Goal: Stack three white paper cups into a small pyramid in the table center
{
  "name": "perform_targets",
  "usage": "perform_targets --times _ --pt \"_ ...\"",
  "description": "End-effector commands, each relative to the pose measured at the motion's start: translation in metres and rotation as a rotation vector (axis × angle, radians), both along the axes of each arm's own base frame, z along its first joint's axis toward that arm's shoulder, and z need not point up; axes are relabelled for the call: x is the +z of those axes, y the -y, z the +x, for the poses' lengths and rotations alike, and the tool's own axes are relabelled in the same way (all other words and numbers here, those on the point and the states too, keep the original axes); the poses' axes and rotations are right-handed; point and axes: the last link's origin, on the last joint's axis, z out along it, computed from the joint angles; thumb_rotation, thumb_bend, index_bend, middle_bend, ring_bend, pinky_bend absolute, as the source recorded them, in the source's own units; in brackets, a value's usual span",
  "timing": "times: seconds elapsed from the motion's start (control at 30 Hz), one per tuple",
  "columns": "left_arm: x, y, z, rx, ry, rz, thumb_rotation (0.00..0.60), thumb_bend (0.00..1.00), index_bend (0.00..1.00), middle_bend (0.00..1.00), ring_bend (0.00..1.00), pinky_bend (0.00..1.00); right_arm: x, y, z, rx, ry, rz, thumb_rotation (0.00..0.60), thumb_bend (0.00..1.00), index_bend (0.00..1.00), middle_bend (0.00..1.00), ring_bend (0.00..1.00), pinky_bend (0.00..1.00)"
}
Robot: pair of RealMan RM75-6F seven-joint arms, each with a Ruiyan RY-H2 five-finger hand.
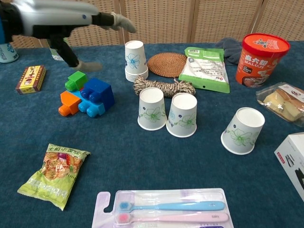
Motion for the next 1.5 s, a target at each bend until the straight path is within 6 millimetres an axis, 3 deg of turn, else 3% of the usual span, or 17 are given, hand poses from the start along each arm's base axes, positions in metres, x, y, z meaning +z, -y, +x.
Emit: perform_targets --times 0.03,0.43,0.83,1.5 --pt "0.027 0.014 -0.018 0.028 0.017 0.038 0.6 0.45 0.0 0.0 0.0 0.07 -0.006 0.007 0.008 0.012 -0.013 0.042 0.6 0.51 0.0 0.0 0.0 0.02" --pt "0.079 0.048 -0.07 0.139 0.03 0.092 0.6 0.45 0.0 0.0 0.0 0.07 -0.035 0.018 0.03 0.04 -0.057 0.196 0.6 0.5 0.0 0.0 0.0 0.1" --pt "0.117 0.065 -0.096 0.214 0.118 0.176 0.6 0.45 0.0 0.0 0.0 0.07 -0.07 0.029 0.052 0.099 -0.093 0.334 0.6 0.48 0.03 0.02 0.0 0.19" --pt "0.123 0.067 -0.13 0.295 0.152 0.185 0.6 0.45 0.0 0.0 0.0 0.07 -0.132 0.042 0.102 0.196 -0.137 0.523 0.6 0.48 0.0 0.0 0.0 0.21"
